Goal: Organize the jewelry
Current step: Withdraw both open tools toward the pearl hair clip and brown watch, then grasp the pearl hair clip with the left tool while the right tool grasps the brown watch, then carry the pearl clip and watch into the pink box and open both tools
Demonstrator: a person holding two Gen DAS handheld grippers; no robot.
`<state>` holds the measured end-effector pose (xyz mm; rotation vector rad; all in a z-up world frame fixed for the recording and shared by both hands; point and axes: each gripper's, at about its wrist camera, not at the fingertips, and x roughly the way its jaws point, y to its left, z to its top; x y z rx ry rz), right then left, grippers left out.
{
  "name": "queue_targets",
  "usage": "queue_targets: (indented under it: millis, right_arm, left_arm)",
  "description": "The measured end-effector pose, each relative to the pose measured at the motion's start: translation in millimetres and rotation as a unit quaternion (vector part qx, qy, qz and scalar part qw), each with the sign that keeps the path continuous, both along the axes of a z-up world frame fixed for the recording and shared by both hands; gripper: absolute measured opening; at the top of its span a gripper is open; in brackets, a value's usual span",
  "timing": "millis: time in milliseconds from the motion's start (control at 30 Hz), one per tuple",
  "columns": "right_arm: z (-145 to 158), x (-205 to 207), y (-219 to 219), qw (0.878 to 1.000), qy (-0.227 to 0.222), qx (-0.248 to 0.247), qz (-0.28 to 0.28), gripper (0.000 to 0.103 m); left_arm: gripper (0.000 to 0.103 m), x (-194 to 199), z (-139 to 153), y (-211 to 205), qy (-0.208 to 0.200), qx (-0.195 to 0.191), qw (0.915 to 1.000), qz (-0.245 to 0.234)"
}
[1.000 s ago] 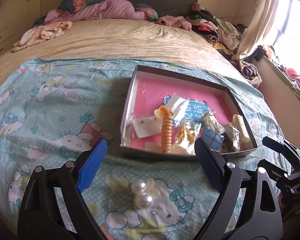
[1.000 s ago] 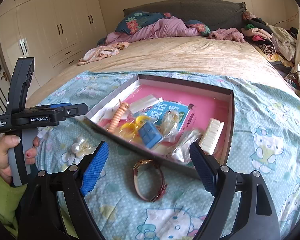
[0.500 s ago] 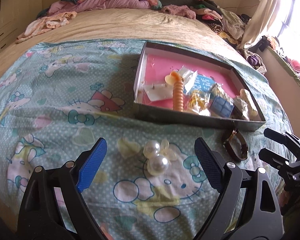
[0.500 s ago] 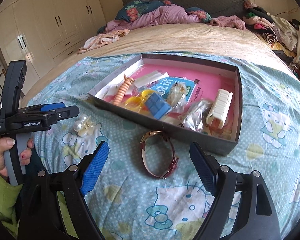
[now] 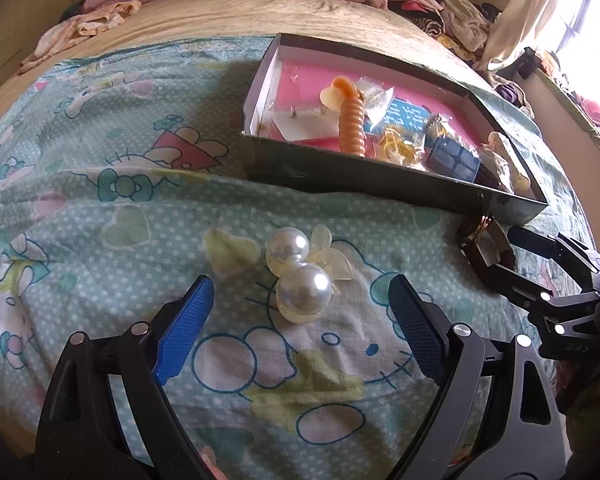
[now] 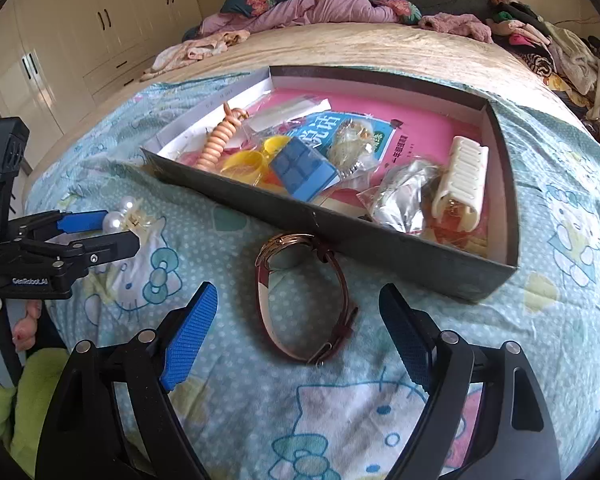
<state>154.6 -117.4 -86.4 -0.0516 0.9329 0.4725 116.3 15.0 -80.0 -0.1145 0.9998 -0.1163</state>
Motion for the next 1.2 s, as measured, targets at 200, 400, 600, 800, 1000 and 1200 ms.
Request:
queue_targets:
  millis: [200,400,600,800,1000,1200]
  right_arm:
    - [-14,11,12,1.0,0.001,-0.016,0.008,0.082]
    - [-16,8,15,0.999,-0.029,-0.034,0.028,0.047]
    - [-7,-1,10,0.999,-0.026,-0.008,0.041,0.042]
    - [22,-18,7,0.997,-0.052,0.013,0.058,0.042]
    - [43,-23,-2,0.996,-0.075,0.023,0.051,0.041]
    - [62,-20,-8,0.994,-0.098,0.029,0.049,0.041]
  left_arm:
    - [0.077,4,-3,3,0.001,-0.005,0.9999,0.01]
    - [0.029,7,-3,-1,-0.01,0.01,0.9998,0.012]
    - [0.029,-2,8,-5,-0.034,0.015,0.9993,0.004]
    - [0.029,-8,32,-6,-0.063,0.001,0.998,0.001]
    - [0.029,-11,47,-9,-0.078,-0.006,0.9969,-0.003]
    - [0.029,-5,56,-17,-0.084,-0.014,0.9962,-0.014]
